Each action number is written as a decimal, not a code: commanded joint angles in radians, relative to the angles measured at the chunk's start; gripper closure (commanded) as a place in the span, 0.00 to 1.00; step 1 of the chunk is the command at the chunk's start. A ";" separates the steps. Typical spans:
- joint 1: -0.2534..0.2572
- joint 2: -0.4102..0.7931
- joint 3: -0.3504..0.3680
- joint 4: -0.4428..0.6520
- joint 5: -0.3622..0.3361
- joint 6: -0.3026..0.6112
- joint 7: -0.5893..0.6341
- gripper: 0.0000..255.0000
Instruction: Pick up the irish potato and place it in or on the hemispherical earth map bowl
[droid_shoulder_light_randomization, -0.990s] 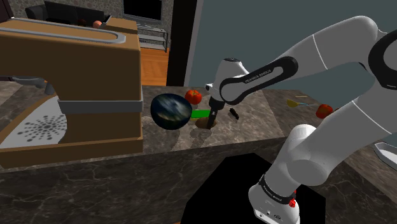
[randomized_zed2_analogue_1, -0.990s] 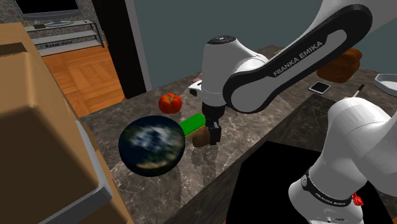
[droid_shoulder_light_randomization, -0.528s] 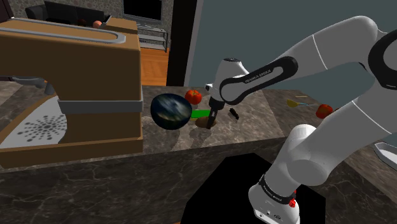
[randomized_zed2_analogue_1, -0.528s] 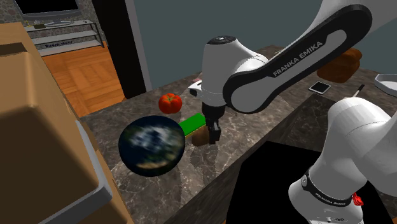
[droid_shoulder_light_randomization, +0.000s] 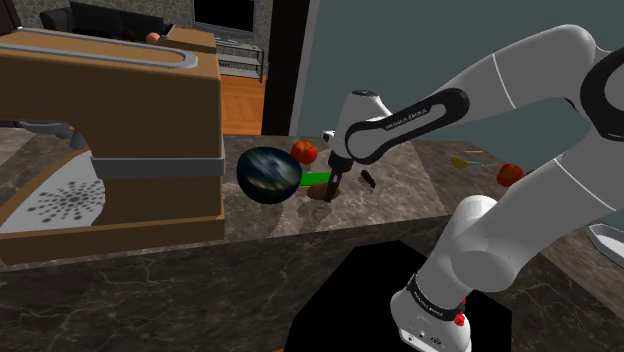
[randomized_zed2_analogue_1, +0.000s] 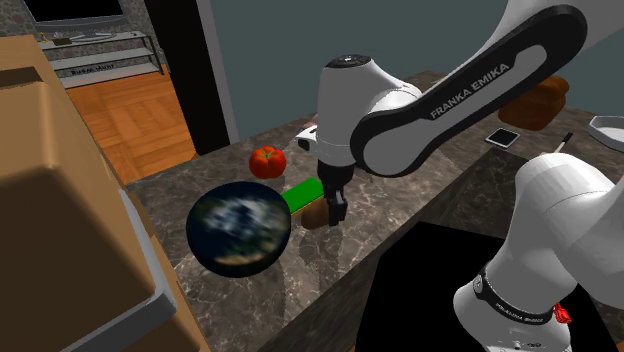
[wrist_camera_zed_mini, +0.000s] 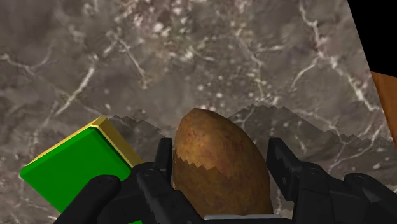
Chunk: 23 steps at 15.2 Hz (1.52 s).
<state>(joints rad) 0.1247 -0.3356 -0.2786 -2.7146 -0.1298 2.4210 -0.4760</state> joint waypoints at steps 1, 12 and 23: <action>-0.002 -0.018 0.003 0.008 -0.002 -0.026 0.002 1.00; -0.007 -0.125 0.024 0.086 -0.005 -0.209 0.010 1.00; -0.006 -0.190 0.043 0.189 0.002 -0.378 0.013 1.00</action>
<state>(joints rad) 0.1187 -0.5242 -0.2356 -2.5378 -0.1286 2.0572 -0.4616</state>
